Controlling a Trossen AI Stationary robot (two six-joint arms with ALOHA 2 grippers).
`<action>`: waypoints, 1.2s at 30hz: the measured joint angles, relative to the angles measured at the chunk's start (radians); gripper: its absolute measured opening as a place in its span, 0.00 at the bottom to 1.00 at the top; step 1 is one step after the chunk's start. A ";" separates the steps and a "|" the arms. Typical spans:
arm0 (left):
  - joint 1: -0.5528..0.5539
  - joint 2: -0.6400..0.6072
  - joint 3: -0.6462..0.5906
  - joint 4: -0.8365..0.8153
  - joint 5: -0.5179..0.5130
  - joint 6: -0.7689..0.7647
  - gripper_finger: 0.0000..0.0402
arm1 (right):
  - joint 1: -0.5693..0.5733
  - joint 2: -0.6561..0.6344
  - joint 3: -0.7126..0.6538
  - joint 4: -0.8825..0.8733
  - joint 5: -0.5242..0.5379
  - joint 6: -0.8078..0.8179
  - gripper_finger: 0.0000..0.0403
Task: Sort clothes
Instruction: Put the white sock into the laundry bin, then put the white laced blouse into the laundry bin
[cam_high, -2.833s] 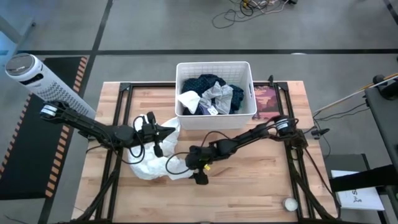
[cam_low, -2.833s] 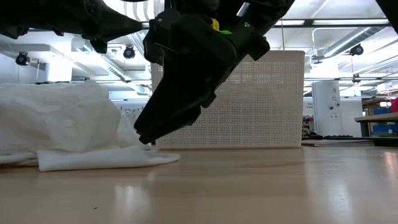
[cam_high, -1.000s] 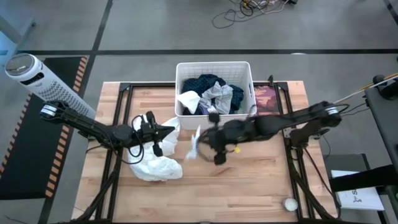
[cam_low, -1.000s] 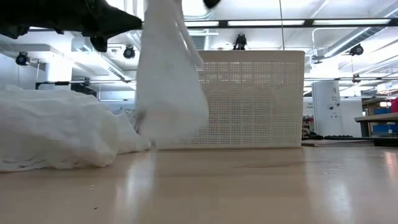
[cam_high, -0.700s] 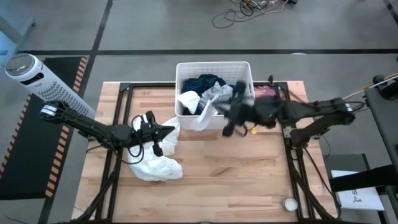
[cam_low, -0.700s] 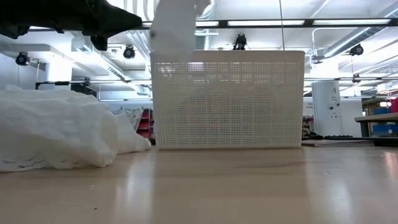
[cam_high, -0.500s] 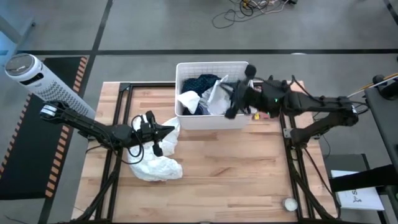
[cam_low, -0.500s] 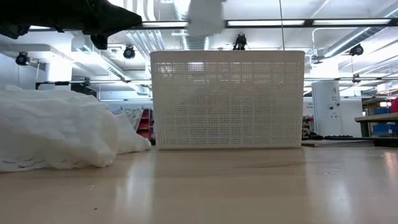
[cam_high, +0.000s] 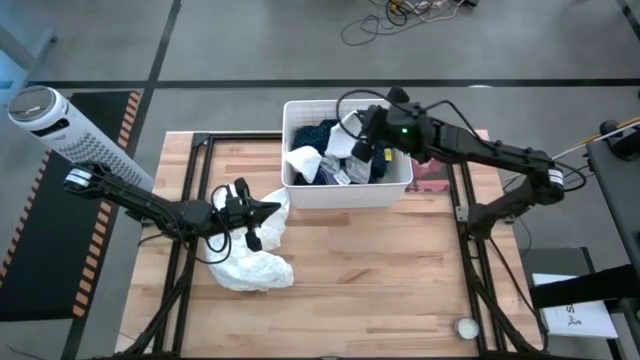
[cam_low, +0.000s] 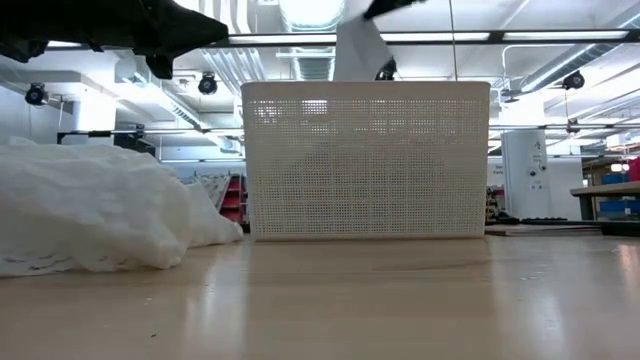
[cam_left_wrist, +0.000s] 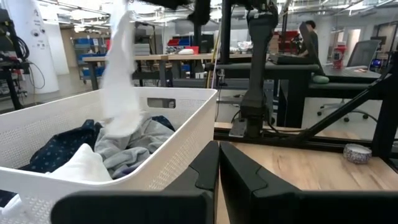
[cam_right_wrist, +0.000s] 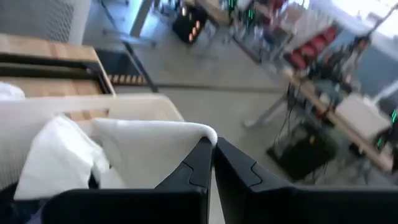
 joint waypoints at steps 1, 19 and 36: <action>0.000 0.000 0.000 0.001 0.000 0.000 0.00 | -0.015 0.009 0.000 -0.014 -0.002 0.027 0.00; 0.000 0.000 0.000 0.002 0.000 0.000 0.10 | -0.050 0.074 0.000 -0.132 -0.003 0.110 0.31; 0.000 -0.014 0.063 -0.160 0.000 0.043 0.09 | 0.060 -0.198 -0.465 0.175 -0.294 0.105 0.00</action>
